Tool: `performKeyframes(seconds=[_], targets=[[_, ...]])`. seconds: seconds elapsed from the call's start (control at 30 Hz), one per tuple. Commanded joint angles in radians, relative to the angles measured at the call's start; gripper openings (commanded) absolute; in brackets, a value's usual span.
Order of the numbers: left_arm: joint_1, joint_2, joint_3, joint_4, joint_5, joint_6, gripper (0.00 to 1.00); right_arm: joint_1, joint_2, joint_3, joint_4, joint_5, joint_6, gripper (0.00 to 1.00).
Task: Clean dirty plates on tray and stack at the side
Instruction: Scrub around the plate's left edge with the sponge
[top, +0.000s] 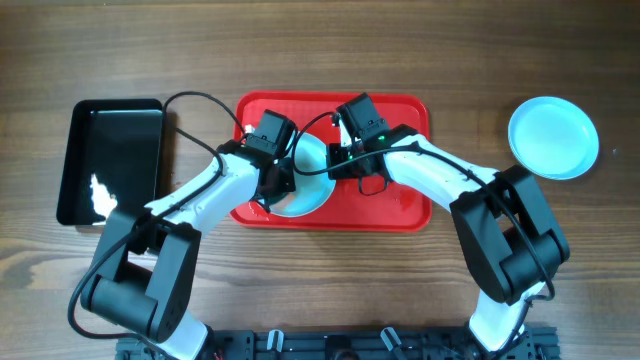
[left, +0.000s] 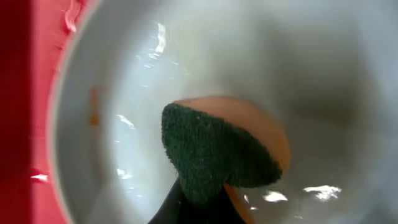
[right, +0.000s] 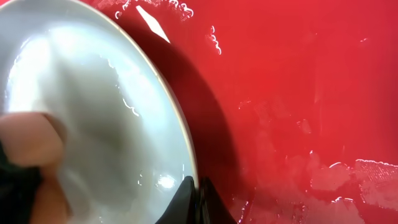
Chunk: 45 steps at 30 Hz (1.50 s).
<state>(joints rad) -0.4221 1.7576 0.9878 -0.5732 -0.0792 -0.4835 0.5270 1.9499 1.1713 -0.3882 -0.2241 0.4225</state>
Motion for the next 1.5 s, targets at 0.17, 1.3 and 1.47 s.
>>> performKeyframes(seconds=[0.17,1.3,1.47], targets=[[0.009,0.012,-0.011,0.043,-0.338,0.035,0.04,-0.009,0.031,-0.002,-0.009,0.052,0.008,0.04],[0.007,0.005,-0.011,0.324,-0.1,0.114,0.04,-0.009,0.031,-0.002,-0.009,0.051,0.008,0.04],[0.009,0.006,-0.011,0.341,-0.1,0.14,0.04,-0.009,0.031,-0.002,-0.008,0.051,0.008,0.04]])
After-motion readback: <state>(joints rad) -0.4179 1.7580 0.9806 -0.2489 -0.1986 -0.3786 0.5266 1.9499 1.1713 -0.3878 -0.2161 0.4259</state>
